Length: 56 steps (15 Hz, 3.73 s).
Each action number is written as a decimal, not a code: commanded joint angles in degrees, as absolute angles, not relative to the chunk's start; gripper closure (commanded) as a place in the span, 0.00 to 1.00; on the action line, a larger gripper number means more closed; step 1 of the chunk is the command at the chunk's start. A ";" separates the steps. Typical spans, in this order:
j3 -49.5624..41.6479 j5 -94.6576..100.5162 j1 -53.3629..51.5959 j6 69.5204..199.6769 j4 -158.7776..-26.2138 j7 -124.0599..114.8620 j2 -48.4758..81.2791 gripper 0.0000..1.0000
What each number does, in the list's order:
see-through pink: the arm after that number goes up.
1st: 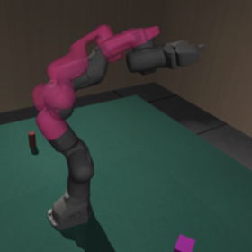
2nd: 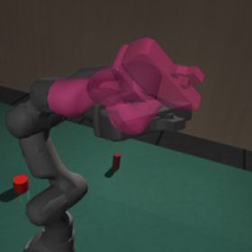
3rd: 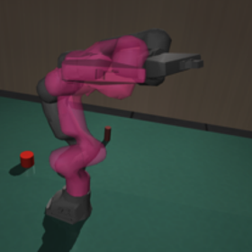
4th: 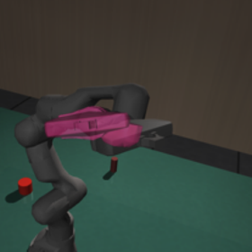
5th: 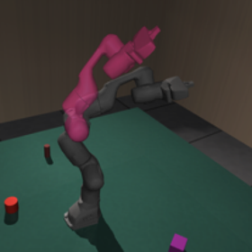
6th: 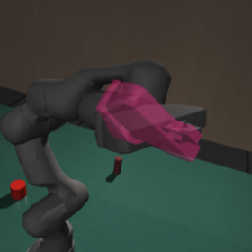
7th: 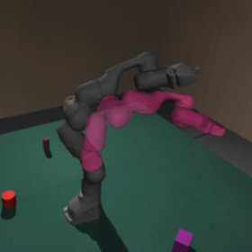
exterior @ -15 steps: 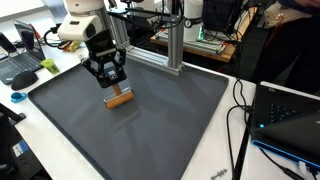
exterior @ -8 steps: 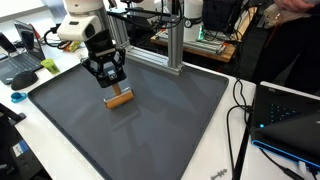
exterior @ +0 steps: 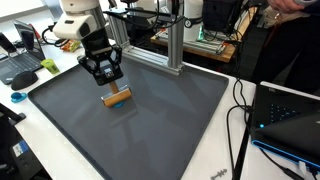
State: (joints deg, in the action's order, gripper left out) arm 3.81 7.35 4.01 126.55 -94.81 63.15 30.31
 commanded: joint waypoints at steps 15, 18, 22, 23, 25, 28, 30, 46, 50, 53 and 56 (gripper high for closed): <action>1.71 3.70 5.90 117.08 -89.91 54.44 29.42 0.78; 2.26 -1.80 7.53 108.54 -85.54 50.21 28.02 0.78; 1.11 -4.18 7.33 106.06 -79.22 39.15 28.50 0.78; 0.96 -4.24 7.34 107.06 -78.61 36.41 28.60 0.78; 0.81 -4.16 7.16 109.11 -78.74 30.55 28.17 0.78; 0.50 -3.50 6.72 113.87 -81.74 21.57 27.07 0.78; 0.09 -3.44 6.33 116.77 -84.04 15.53 26.16 0.78; -4.83 8.19 -2.67 123.73 -92.53 -16.21 24.01 0.78; -2.56 2.20 -1.18 129.72 -96.41 -13.72 24.48 0.78; -1.87 -0.93 -0.27 133.22 -99.03 -11.14 25.29 0.78; -2.07 -2.58 0.91 134.64 -100.51 -9.08 25.74 0.78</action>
